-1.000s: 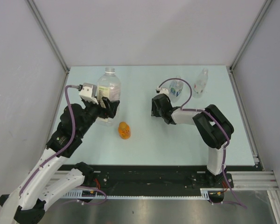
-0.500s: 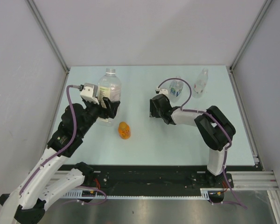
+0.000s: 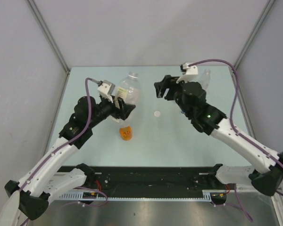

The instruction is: Unscrew the bottle caps

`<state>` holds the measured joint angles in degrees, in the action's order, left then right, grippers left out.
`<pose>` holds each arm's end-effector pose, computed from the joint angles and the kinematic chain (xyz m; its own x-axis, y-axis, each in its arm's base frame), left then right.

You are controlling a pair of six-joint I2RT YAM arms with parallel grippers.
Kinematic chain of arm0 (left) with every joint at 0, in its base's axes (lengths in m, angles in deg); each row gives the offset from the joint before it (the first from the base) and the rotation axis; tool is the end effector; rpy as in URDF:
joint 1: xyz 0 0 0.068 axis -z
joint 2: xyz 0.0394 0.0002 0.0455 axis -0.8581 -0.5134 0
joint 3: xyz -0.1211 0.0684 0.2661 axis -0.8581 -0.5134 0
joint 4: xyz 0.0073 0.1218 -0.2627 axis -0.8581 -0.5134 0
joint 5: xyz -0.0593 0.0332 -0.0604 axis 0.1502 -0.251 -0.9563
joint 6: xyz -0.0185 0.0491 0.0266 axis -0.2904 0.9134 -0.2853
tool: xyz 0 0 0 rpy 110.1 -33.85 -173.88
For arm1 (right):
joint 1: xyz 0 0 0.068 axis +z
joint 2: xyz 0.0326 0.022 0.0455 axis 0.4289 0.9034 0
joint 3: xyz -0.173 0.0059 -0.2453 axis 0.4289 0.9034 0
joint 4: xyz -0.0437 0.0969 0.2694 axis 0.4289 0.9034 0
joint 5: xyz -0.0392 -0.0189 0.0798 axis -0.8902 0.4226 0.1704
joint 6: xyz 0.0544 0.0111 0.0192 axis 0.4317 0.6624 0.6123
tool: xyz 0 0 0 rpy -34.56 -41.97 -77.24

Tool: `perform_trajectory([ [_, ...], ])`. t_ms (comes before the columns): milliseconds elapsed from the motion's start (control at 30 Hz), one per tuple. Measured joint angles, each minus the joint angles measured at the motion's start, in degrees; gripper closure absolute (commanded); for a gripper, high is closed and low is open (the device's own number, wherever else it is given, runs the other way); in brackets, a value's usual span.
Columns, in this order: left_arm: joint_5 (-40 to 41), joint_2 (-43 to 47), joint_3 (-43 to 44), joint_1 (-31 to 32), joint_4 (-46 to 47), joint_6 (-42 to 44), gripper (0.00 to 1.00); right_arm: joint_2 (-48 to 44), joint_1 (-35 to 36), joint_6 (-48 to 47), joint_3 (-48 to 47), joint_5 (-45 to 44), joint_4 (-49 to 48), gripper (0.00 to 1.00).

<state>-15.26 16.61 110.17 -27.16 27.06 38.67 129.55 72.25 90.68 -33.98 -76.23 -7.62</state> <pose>0.1806 -0.1148 0.3920 -0.2493 -0.0883 -0.9644 0.5260 0.8238 -0.2114 0.2316 0.2210 0.4315 -0.2197 0.2306 -0.9479 -0.3241 0.8992 0.2939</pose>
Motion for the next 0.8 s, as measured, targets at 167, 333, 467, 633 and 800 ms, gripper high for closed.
perform_trajectory([
  [167, -24.06, -6.29, -0.09, -0.04, 10.25, -1.66, 1.0, -8.98, -4.76, 2.08, -0.02, 12.04, 2.56, 0.19],
  [333, -40.76, -8.09, -1.01, -0.04, 22.25, -6.58, 1.0, -13.11, -10.75, 5.79, 0.37, 26.84, 2.97, 0.17],
  [467, -48.83, -9.4, -1.01, -0.02, 28.33, -9.05, 1.0, -16.24, -12.76, 8.28, 0.92, 36.39, 2.8, 0.15],
  [633, -52.41, -11.04, -0.98, -0.04, 31.89, -9.75, 1.0, -19.06, -15.1, 10.19, 1.4, 44.13, 2.01, 0.06],
  [800, -54.31, -13.92, -0.98, -0.02, 31.65, -10.08, 1.0, -21.68, -15.1, 10.47, 1.46, 49.13, 1.22, 0.01],
])
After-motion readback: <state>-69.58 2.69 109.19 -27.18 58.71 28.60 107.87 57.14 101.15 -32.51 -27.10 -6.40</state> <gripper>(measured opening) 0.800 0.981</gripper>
